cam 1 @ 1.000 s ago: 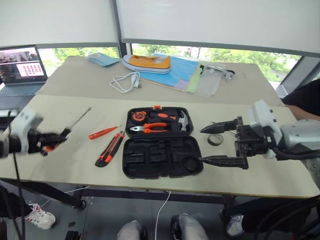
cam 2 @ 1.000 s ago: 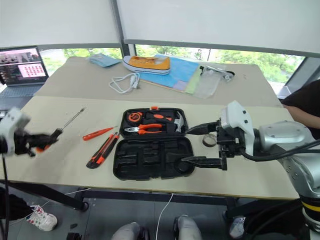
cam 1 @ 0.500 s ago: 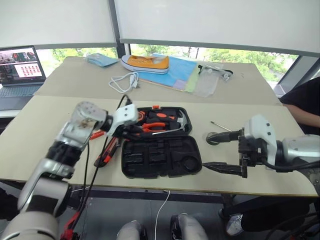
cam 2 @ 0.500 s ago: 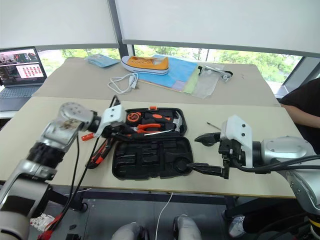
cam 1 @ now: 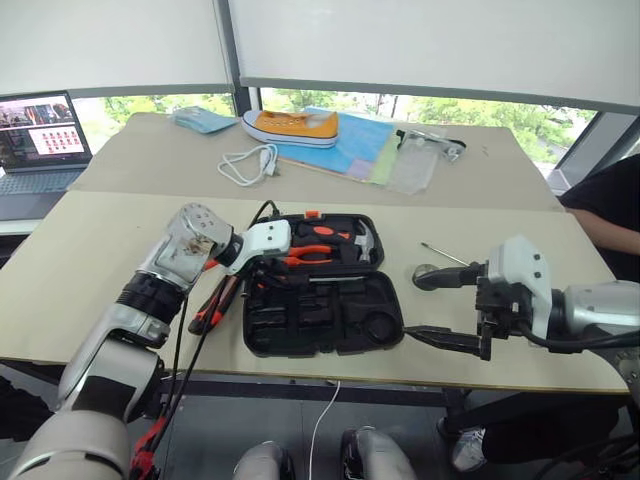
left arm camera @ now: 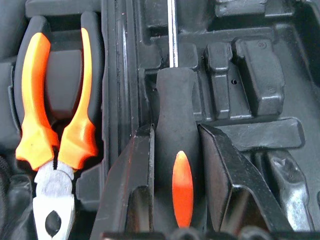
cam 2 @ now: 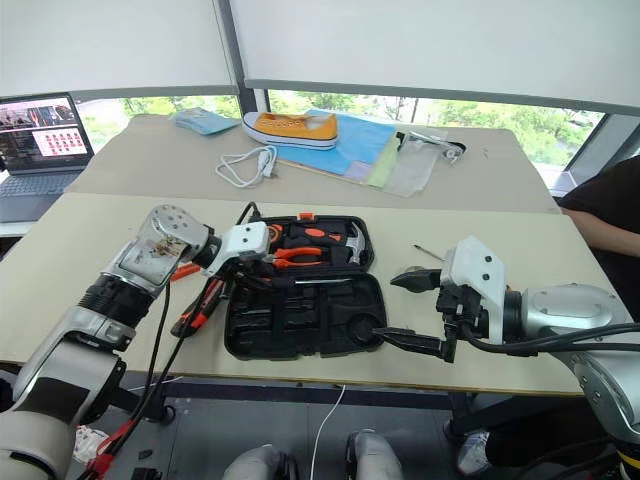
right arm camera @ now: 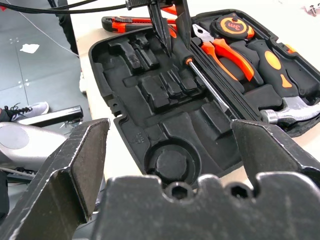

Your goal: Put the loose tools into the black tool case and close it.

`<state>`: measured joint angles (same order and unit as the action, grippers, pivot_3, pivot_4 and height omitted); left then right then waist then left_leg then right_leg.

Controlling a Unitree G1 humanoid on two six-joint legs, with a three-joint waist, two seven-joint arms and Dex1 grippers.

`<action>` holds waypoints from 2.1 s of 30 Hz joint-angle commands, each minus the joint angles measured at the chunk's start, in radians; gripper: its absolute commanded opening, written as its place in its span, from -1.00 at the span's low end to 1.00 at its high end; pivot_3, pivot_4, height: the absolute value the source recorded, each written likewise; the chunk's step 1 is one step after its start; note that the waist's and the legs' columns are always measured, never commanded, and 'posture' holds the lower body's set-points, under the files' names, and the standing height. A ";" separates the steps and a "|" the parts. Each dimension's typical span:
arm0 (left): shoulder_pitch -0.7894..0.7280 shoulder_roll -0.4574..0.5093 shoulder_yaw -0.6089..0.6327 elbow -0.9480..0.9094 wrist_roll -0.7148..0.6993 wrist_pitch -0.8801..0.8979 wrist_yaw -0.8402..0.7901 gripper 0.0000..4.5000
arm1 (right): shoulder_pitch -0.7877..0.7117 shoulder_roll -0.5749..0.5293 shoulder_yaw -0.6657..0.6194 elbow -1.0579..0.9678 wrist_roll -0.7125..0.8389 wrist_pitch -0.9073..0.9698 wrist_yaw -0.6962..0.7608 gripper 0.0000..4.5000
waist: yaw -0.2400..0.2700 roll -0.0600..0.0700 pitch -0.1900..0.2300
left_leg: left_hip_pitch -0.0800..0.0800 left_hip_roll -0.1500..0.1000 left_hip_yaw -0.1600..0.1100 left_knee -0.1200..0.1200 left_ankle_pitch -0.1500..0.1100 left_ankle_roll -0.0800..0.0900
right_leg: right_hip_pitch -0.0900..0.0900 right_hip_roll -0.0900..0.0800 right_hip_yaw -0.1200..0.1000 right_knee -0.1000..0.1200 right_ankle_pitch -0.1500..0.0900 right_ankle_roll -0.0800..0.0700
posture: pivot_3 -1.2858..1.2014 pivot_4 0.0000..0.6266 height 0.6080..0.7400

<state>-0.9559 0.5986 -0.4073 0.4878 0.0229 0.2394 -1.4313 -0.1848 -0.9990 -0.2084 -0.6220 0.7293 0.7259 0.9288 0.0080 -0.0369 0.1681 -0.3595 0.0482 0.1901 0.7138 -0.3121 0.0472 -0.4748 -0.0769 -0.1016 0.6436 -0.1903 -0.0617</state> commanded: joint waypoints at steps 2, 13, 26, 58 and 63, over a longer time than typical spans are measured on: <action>-0.024 -0.008 0.005 0.021 0.041 -0.015 0.032 -0.62 | -0.018 0.007 -0.022 -0.013 0.004 -0.024 -0.005 1.00 | 0.000 0.000 0.000 | 0.000 0.000 0.000 0.000 0.000 0.000 | 0.000 0.000 0.000 0.000 0.000 0.000 | 0.03 -0.52 0.67; -0.056 -0.013 0.075 -0.086 -0.030 0.133 0.006 0.73 | -0.009 0.021 -0.024 -0.029 0.016 -0.021 -0.004 1.00 | 0.003 0.000 0.000 | -0.002 0.000 -0.002 0.003 -0.001 0.002 | 0.000 0.000 -0.001 0.001 0.002 0.003 | 0.03 -0.52 0.67; -0.030 -0.084 -0.033 0.079 0.131 -0.127 0.143 -0.99 | -0.019 0.045 -0.012 -0.013 0.007 -0.025 -0.008 1.00 | 0.003 0.000 0.000 | -0.004 -0.001 -0.003 0.005 -0.001 0.003 | 0.000 0.000 -0.002 -0.001 0.002 0.003 | 0.03 -0.52 0.67; -0.027 -0.114 -0.008 0.123 0.124 -0.169 0.098 -0.99 | 0.023 0.059 -0.041 -0.019 -0.020 -0.015 -0.034 1.00 | 0.004 0.000 -0.001 | -0.008 -0.001 -0.010 0.012 -0.003 0.005 | 0.002 0.000 -0.007 0.000 0.002 0.004 | 0.03 -0.52 0.67; -0.009 -0.121 -0.019 0.153 0.139 -0.200 0.101 -0.99 | 0.022 0.058 -0.038 -0.015 -0.021 -0.017 -0.036 1.00 | 0.004 0.001 -0.001 | -0.009 -0.001 -0.011 0.014 -0.004 0.007 | 0.003 -0.001 -0.008 0.000 0.003 0.005 | 0.03 -0.52 0.67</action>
<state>-0.9866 0.4800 -0.3961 0.6106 0.1259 0.0404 -1.3295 -0.1465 -0.9288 -0.2295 -0.6181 0.6911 0.7098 0.8925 0.0119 -0.0364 0.1668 -0.3682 0.0475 0.1785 0.7276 -0.3161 0.0547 -0.4718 -0.0778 -0.1096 0.6438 -0.1872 -0.0565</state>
